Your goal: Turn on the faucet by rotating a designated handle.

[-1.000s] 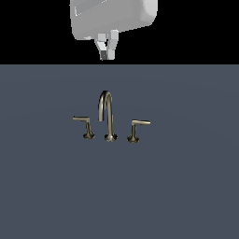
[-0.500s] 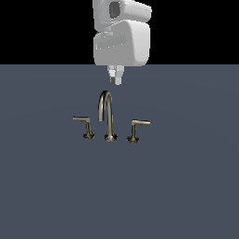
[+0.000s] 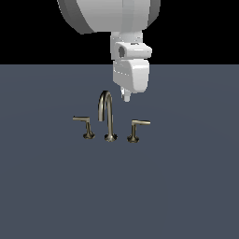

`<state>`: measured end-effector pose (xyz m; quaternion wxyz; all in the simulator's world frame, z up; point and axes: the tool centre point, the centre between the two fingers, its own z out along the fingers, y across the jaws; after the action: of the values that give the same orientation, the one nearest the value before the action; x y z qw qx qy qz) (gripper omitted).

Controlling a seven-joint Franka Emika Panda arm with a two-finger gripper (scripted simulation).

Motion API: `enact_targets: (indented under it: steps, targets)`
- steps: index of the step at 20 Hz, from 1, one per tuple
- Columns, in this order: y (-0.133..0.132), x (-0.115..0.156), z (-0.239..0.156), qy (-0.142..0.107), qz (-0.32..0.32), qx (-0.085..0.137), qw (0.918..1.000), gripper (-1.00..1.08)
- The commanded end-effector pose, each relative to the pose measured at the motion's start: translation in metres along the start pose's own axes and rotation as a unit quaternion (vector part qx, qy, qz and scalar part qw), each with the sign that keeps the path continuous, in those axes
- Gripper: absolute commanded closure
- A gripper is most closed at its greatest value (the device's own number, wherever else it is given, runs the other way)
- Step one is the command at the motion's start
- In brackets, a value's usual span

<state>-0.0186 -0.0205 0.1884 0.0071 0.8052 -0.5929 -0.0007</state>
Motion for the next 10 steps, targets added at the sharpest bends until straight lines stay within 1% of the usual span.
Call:
enact_targets:
  steps: [1, 5, 10]
  targets:
    - [-0.008, 0.013, 0.017, 0.000, 0.037, 0.001, 0.9993, 1.08]
    - [-0.017, 0.035, 0.043, -0.001, 0.094, 0.002, 0.9956, 1.08]
    - [-0.025, 0.059, 0.069, -0.002, 0.153, 0.003, 0.9883, 1.08]
